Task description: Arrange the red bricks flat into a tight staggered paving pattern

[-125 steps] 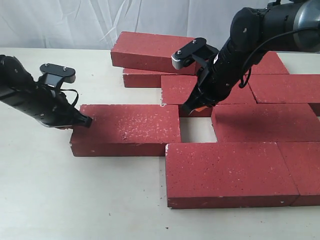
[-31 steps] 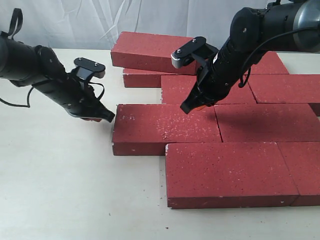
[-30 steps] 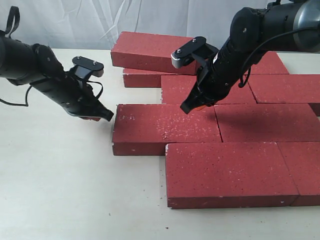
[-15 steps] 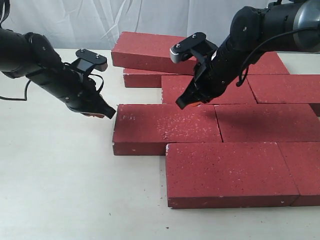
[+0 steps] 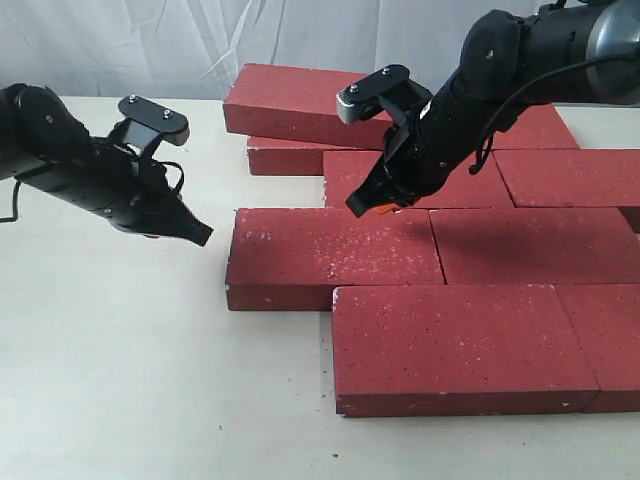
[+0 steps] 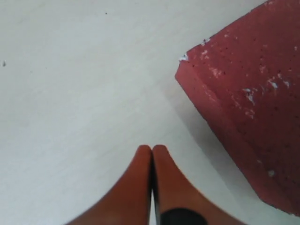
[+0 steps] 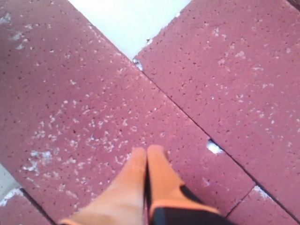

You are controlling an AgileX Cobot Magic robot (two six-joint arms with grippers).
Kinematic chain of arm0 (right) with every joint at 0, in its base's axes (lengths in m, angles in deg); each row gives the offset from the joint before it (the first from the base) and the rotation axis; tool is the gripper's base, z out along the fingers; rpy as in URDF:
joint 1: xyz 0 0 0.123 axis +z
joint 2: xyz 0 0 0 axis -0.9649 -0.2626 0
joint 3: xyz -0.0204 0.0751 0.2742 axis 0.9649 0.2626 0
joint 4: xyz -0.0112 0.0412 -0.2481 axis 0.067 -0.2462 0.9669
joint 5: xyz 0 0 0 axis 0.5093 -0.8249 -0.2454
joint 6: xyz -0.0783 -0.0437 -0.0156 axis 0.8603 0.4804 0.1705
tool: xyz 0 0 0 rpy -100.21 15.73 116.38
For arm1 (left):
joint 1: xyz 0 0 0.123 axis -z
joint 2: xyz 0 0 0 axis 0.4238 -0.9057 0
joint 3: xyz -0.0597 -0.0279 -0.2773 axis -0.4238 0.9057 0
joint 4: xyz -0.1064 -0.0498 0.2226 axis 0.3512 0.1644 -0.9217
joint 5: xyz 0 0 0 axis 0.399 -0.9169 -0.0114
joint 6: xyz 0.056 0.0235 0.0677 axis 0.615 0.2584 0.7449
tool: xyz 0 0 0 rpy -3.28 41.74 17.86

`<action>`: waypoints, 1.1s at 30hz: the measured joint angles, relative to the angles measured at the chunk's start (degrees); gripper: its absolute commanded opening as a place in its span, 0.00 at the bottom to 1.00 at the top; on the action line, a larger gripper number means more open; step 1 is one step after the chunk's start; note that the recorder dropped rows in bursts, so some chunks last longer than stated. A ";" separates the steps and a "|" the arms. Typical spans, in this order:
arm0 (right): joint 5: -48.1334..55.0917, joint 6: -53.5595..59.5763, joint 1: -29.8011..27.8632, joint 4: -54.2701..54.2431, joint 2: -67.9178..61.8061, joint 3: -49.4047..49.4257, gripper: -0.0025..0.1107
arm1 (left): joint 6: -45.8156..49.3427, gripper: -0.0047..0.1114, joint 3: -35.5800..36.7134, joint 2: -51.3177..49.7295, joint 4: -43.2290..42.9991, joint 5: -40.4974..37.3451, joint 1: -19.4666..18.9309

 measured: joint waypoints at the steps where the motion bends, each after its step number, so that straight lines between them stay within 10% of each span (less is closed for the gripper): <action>1: 0.12 0.10 0.00 -0.12 0.00 0.00 0.01 | 0.10 0.04 0.26 0.45 0.14 0.90 0.00; 6: 0.48 0.23 0.00 -0.60 0.62 0.00 0.01 | 0.21 0.04 0.73 3.33 2.40 4.67 0.25; 16: -26.94 2.54 -0.05 -0.61 2.92 0.10 0.01 | -4.15 0.04 -1.74 6.28 0.05 42.02 0.31; 26: -11.11 -4.15 -9.40 -0.77 -1.67 -20.16 0.01 | -0.26 0.04 -24.43 -5.42 1.99 6.32 -13.38; 33: 6.12 -15.94 -12.08 12.78 -12.27 -36.18 0.01 | -13.01 0.04 -41.34 -16.72 -10.76 -10.19 -14.07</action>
